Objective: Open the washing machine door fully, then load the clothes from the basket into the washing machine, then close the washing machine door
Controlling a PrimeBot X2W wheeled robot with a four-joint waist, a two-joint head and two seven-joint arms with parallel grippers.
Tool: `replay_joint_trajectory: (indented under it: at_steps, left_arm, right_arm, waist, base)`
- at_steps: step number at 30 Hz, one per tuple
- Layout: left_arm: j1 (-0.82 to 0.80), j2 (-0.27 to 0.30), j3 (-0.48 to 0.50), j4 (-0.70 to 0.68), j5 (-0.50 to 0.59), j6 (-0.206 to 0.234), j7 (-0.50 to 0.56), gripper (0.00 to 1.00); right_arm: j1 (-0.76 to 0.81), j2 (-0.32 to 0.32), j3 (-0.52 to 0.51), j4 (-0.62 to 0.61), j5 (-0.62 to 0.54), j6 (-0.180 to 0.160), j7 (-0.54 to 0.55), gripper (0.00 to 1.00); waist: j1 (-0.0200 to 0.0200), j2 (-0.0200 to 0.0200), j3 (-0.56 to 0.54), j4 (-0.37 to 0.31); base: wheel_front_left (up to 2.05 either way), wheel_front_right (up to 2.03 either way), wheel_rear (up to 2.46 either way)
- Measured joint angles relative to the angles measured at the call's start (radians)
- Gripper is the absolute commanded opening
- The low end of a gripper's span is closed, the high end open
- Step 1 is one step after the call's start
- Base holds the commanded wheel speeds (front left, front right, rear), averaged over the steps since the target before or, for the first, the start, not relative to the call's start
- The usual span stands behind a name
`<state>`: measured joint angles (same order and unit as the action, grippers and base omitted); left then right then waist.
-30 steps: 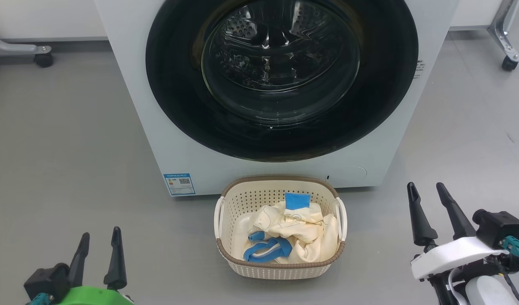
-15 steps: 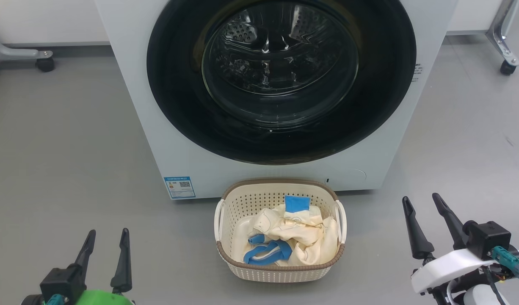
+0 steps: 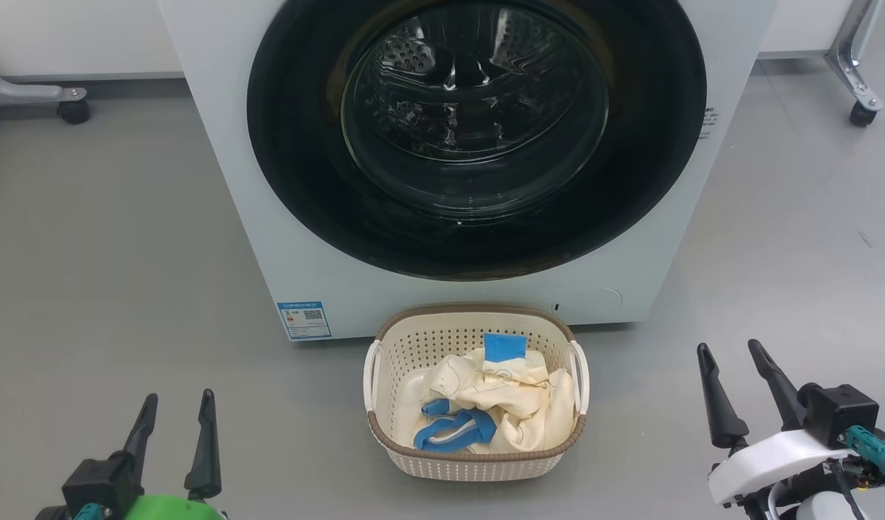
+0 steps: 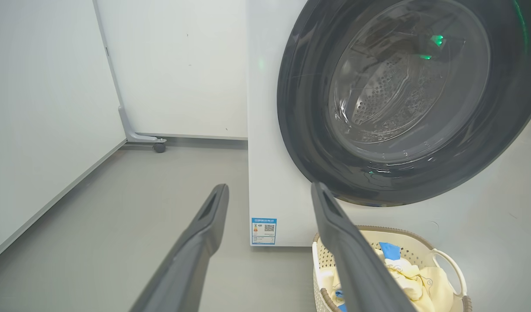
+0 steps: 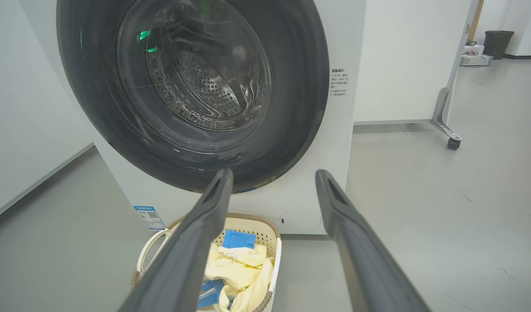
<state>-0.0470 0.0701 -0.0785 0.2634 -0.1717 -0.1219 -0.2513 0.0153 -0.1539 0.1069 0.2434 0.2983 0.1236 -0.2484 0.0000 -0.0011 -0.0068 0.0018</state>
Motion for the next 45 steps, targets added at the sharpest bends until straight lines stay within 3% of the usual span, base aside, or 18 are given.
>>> replay_joint_trajectory:
  at_steps: [27,45]
  left_arm:
    - [0.000,-0.012,0.029,0.001,0.022,0.000,0.000,1.00]
    - [0.000,-0.016,0.038,0.002,0.025,0.000,0.000,1.00]
  right_arm:
    - [0.000,0.013,0.000,0.002,-0.010,0.000,0.000,1.00]
    - [-0.002,0.022,0.010,0.002,-0.010,0.000,0.000,1.00]
  waist:
    - [0.0000,0.0000,0.010,-0.003]
    - [0.0000,0.0000,0.008,-0.008]
  base:
    - [0.01,0.01,-0.02]
    - [0.32,0.32,-0.64]
